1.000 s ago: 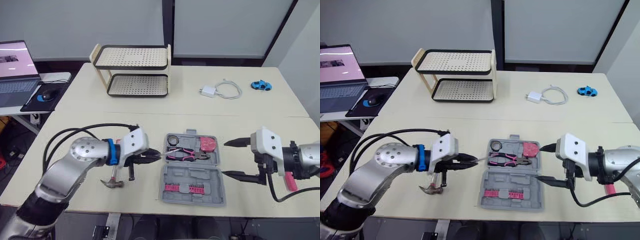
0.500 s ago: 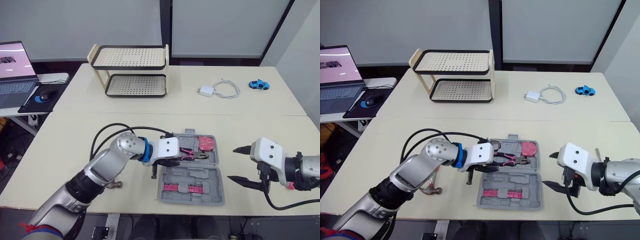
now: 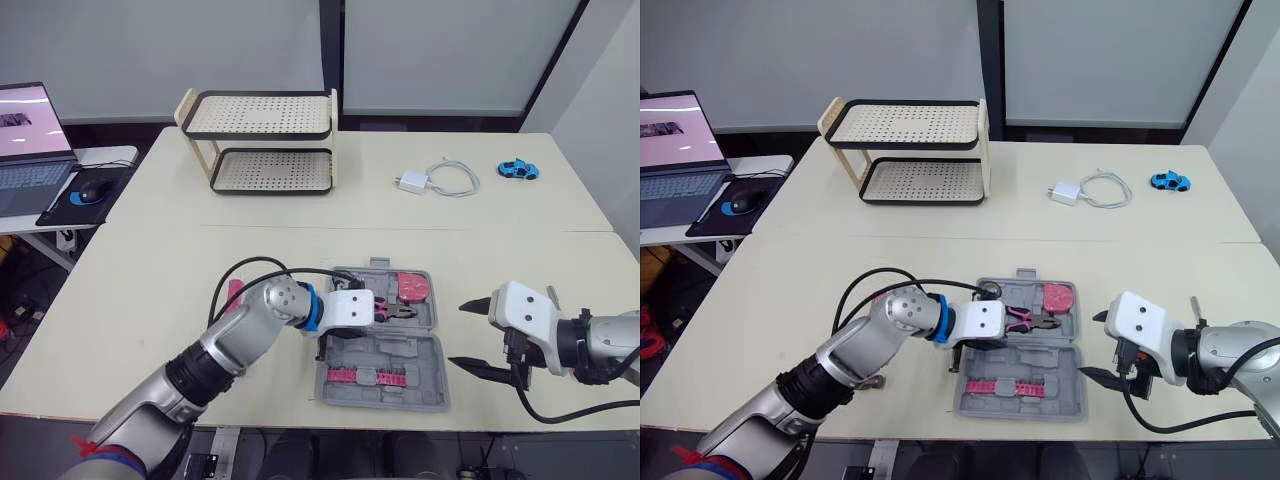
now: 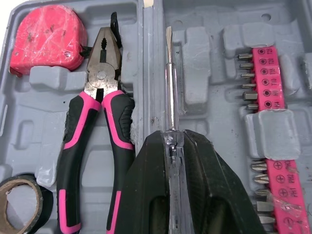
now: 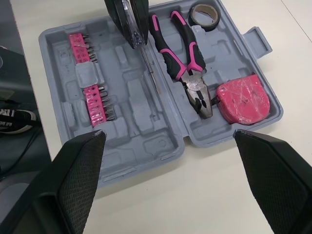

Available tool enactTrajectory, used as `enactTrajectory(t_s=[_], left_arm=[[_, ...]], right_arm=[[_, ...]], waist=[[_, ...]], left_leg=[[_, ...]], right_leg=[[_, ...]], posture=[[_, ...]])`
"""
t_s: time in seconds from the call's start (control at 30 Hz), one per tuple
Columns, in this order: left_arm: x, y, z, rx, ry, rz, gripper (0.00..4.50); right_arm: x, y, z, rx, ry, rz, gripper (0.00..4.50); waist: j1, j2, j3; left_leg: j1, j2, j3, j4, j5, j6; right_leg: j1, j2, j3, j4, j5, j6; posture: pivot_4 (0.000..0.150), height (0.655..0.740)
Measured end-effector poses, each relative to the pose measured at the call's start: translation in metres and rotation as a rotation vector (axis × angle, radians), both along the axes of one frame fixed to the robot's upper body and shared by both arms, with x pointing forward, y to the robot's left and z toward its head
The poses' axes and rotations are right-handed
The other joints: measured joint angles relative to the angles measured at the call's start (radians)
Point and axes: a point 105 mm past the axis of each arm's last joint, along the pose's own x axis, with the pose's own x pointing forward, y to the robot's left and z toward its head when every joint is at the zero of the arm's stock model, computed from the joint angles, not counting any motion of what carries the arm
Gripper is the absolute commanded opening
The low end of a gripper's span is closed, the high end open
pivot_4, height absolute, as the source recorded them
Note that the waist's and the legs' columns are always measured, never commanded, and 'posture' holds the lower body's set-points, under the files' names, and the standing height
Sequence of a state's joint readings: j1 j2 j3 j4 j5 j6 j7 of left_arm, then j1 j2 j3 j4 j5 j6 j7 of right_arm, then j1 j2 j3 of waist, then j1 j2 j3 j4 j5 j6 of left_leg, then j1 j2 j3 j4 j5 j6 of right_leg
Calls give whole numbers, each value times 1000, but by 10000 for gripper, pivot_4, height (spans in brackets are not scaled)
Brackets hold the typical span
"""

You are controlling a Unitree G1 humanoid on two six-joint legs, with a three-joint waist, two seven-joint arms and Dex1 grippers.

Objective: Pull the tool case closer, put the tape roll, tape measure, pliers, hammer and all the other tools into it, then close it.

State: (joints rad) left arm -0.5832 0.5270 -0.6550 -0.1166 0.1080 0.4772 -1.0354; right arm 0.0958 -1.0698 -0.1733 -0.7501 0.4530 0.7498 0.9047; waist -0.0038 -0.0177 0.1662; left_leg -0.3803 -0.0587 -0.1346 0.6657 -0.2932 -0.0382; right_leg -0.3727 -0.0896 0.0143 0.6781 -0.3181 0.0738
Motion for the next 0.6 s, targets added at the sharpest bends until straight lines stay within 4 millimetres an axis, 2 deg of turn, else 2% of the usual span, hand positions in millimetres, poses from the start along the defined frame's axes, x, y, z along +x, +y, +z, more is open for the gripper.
enactTrajectory(t_s=[0.6], left_arm=[[-1,-7,-13,13,2,-9,1616]], right_arm=[[-4,-1,-5,-2,19,-7,45000]], waist=[[0,0,0]], left_leg=[[0,0,0,1,0,0]], right_leg=[[0,0,0,1,0,0]], posture=[[1500,7400]])
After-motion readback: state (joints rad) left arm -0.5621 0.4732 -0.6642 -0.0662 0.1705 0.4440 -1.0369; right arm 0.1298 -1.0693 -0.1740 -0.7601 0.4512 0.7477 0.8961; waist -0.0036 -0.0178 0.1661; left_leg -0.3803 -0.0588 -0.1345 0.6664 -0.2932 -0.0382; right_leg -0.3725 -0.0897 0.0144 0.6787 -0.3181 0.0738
